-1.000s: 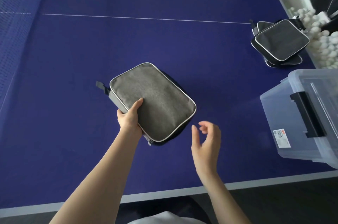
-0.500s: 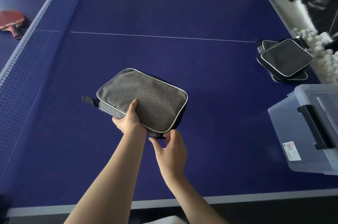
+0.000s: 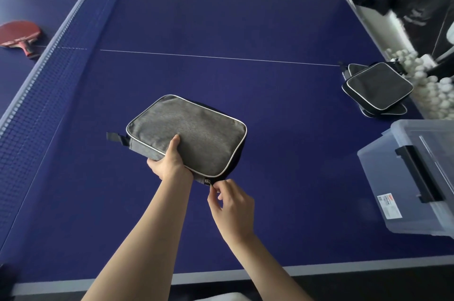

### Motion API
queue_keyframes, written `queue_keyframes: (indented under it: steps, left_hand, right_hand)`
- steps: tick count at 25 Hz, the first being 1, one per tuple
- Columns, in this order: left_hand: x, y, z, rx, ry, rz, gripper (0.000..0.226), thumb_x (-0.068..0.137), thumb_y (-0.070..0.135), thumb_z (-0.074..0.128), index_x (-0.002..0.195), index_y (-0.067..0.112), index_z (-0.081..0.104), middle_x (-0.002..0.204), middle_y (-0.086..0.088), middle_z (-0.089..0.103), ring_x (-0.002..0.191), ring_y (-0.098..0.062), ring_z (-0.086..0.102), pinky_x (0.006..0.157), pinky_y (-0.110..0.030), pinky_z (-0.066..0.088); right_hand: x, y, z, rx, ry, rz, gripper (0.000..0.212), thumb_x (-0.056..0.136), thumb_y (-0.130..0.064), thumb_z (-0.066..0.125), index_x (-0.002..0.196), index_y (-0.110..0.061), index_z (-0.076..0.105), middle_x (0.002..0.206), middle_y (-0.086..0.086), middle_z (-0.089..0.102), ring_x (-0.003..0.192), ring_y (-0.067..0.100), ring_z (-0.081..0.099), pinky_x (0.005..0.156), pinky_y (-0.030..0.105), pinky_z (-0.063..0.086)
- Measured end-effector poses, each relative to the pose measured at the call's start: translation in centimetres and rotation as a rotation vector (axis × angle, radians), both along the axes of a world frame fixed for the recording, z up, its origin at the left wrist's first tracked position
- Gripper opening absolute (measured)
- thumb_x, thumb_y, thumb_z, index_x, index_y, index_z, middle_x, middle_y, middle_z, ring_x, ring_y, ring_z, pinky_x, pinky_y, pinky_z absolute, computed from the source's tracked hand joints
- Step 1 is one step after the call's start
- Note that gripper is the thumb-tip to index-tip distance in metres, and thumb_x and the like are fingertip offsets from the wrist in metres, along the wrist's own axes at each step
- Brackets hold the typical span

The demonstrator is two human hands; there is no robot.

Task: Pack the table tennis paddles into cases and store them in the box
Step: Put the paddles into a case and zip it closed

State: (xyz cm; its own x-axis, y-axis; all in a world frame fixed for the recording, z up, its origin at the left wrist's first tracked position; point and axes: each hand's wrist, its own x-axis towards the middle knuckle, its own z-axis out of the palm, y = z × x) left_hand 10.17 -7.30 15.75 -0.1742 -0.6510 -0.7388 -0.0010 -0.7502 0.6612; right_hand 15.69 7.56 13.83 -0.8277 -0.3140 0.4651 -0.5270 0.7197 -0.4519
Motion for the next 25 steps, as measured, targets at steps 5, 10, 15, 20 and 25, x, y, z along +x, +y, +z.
queue_keyframes:
  steps: [5,10,15,20,25]
  left_hand:
    - [0.9,-1.5,0.0,-0.004,-0.012,-0.034,0.064,0.06,0.031,0.086,0.111,0.023,0.048,0.094,0.01,0.055,0.079,-0.011,0.057,0.056,-0.028,0.044]
    - [1.8,-2.4,0.2,-0.042,0.024,-0.167,0.056,0.061,0.027,0.087,0.106,0.024,0.054,0.1,0.006,0.062,0.089,-0.015,0.063,0.068,-0.034,0.053]
    - [2.9,-3.3,0.2,-0.089,0.055,-0.376,0.045,0.063,0.028,0.086,0.096,0.027,0.056,0.104,0.002,0.065,0.091,-0.019,0.065,0.077,-0.042,0.056]
    - [4.3,-3.8,0.0,-0.096,0.113,-0.572,0.054,0.064,0.029,0.087,0.108,0.027,0.055,0.108,-0.001,0.067,0.094,-0.023,0.068,0.063,-0.036,0.058]
    - [5.3,-4.2,-0.4,-0.126,0.147,-0.688,0.057,0.059,0.031,0.089,0.105,0.032,0.056,0.11,0.001,0.067,0.096,-0.022,0.068,0.059,-0.035,0.058]
  right_hand:
    - [-0.2,1.3,0.4,-0.068,-0.085,-0.028,0.013,0.076,-0.01,0.071,0.069,-0.013,0.06,0.059,-0.005,0.057,0.046,0.011,0.051,0.035,0.028,0.041]
    - [-2.7,2.6,0.9,-0.118,-0.165,-0.171,0.015,0.073,-0.001,0.073,0.07,-0.009,0.06,0.059,-0.001,0.058,0.046,0.017,0.053,0.042,0.026,0.041]
    - [-5.6,4.6,0.5,-0.153,-0.272,-0.298,0.008,0.084,-0.007,0.067,0.078,-0.008,0.063,0.07,0.003,0.065,0.058,0.02,0.056,0.052,0.027,0.04]
    - [-6.7,5.5,0.2,-0.204,-0.362,-0.218,0.005,0.088,-0.009,0.065,0.083,-0.007,0.065,0.069,0.003,0.067,0.063,0.021,0.062,0.057,0.034,0.05]
    - [-6.7,5.6,0.2,-0.364,-0.5,-0.136,0.012,0.084,0.001,0.065,0.082,-0.011,0.064,0.067,-0.001,0.067,0.063,0.015,0.066,0.06,0.017,0.05]
